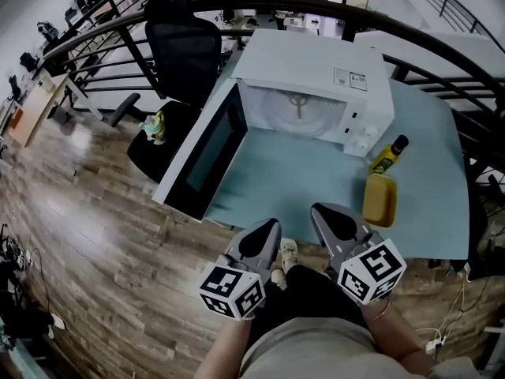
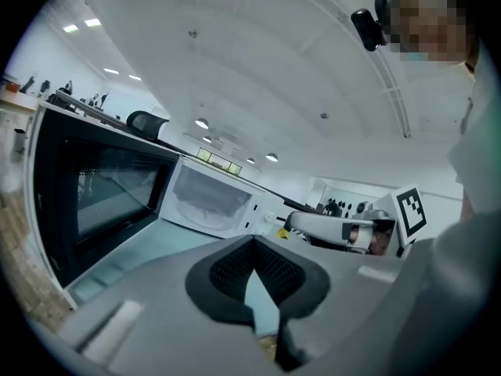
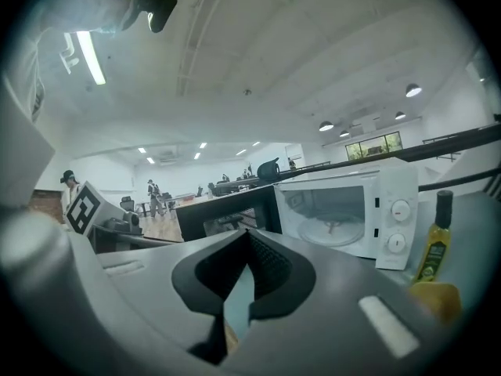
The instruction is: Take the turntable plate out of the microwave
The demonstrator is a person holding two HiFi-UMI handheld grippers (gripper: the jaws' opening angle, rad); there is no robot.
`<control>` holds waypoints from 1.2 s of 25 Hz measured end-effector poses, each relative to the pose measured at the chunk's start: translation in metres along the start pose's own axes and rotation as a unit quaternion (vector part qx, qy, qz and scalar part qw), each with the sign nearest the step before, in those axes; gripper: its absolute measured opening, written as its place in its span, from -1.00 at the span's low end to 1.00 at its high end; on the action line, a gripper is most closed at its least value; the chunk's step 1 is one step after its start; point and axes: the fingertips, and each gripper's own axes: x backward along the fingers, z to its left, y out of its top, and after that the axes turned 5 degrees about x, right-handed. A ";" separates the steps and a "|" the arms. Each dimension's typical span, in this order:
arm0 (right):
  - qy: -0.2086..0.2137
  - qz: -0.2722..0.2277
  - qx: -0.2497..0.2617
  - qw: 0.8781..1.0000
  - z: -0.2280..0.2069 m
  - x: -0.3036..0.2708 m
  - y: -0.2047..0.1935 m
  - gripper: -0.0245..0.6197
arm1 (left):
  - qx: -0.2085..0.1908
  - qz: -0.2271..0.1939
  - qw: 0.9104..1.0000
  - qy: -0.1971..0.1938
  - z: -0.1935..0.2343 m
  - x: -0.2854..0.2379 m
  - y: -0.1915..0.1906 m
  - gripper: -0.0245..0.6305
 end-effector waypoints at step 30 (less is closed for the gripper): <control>-0.003 0.004 -0.022 1.000 -0.111 -0.059 0.014 -0.86 | -0.031 0.023 0.999 0.010 0.032 -0.138 0.043 -0.91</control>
